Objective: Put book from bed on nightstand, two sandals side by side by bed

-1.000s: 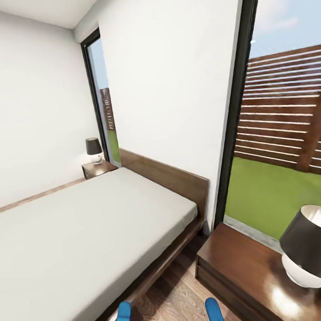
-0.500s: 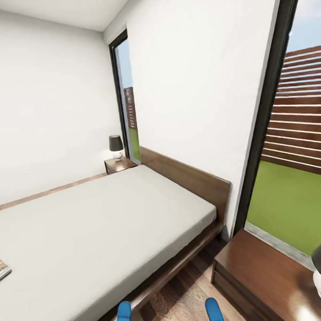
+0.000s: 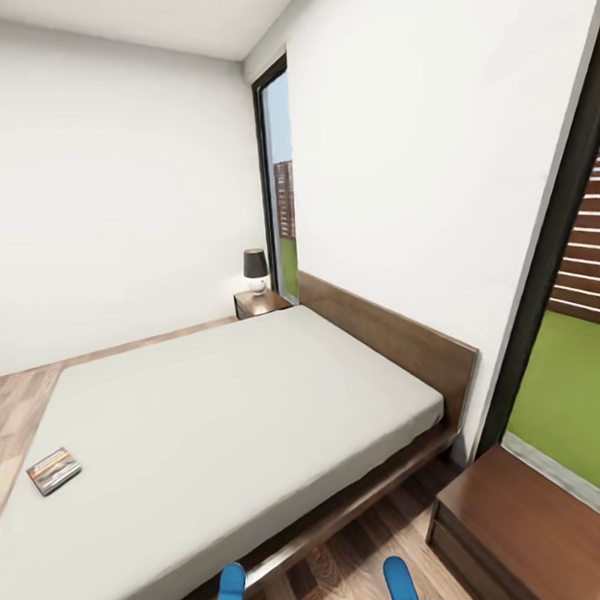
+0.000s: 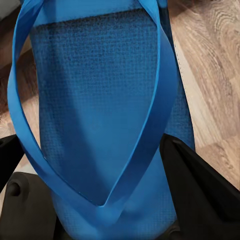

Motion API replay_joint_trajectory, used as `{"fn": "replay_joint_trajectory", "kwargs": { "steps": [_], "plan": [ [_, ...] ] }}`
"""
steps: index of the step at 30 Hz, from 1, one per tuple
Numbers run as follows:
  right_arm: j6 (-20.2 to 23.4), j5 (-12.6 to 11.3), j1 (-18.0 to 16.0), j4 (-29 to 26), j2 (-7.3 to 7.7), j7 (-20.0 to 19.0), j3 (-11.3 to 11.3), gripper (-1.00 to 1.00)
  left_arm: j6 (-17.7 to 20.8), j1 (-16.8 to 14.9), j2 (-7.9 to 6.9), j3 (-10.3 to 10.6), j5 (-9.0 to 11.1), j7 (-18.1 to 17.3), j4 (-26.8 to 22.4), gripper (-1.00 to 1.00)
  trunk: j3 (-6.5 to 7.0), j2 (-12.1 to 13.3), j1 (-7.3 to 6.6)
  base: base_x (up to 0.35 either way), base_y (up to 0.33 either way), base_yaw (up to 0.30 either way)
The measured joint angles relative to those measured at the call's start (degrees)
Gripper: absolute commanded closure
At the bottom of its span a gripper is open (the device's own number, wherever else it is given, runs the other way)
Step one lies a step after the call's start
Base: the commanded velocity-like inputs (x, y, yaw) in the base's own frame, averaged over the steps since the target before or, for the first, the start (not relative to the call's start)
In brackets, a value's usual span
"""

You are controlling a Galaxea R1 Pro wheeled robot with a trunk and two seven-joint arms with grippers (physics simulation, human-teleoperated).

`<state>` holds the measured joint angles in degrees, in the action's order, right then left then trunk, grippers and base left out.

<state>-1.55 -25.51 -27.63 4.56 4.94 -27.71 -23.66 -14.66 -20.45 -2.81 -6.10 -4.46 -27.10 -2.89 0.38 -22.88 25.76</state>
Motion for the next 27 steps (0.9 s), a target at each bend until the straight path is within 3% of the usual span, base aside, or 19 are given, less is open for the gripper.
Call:
{"fn": "replay_joint_trajectory", "kwargs": {
  "steps": [27],
  "plan": [
    [0.0,0.0,0.0,0.0,0.00,0.0,0.0,1.00,0.0,0.0,0.00,0.0,0.0,0.0,0.0,1.00,0.00,0.0,0.00,0.000,0.000,0.293]
  ]
}}
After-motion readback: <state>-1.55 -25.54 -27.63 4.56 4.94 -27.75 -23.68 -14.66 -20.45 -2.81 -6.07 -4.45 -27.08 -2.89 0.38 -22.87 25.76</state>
